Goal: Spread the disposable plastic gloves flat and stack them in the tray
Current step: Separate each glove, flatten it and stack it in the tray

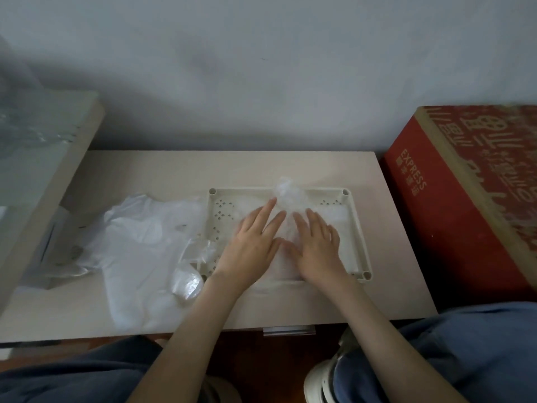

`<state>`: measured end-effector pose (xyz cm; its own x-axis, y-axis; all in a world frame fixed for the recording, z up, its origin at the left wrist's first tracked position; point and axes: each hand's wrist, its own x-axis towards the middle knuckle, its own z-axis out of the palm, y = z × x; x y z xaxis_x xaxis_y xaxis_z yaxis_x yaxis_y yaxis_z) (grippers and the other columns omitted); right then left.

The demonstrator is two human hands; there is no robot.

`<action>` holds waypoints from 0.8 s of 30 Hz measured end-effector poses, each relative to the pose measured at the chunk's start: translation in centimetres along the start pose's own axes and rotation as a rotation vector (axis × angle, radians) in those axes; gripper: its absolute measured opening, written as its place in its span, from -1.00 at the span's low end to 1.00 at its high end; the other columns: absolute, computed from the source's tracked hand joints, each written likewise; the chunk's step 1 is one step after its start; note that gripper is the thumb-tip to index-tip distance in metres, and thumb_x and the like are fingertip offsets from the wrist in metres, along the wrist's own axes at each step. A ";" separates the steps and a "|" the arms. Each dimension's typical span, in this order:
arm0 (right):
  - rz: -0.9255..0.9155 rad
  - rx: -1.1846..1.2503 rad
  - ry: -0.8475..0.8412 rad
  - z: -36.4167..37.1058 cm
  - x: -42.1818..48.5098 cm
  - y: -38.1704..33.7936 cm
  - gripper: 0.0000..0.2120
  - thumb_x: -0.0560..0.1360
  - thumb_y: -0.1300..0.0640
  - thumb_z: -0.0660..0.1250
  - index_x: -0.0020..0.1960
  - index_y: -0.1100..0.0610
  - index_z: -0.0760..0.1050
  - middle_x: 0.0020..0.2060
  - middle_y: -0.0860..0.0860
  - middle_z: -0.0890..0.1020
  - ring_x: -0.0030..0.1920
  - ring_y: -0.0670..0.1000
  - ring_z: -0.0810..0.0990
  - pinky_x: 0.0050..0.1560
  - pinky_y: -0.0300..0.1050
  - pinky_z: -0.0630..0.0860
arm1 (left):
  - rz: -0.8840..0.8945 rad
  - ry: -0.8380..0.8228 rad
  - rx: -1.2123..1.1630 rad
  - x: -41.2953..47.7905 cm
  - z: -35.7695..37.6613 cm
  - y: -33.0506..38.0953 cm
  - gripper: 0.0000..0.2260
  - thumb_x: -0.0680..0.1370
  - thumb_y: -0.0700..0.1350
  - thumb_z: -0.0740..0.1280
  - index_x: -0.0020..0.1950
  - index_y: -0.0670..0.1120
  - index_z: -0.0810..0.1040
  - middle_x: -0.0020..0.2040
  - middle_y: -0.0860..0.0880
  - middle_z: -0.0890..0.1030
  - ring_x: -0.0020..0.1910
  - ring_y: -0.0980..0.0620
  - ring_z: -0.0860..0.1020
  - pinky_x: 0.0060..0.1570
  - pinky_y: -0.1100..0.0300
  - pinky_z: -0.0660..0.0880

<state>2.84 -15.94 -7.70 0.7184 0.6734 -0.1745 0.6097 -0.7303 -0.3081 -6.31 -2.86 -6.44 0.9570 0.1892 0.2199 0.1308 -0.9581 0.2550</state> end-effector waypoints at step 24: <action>-0.248 0.276 0.053 -0.3 -0.1 -11.9 -0.56 0.60 0.11 0.18 0.46 0.09 0.23 0.43 -0.02 0.28 0.45 0.00 0.16 0.41 -0.07 0.06 | -0.843 -0.229 -0.077 -8.4 -6.2 -9.6 -0.76 0.61 0.03 0.20 0.20 -0.07 0.39 0.11 -0.02 0.58 0.17 -0.05 0.52 0.39 -0.03 0.17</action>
<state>-4.34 -7.38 -3.73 0.5809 0.8138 -0.0168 0.6593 -0.4825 -0.5767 -17.22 6.04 -4.94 0.5790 0.7718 -0.2629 0.8080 -0.5001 0.3115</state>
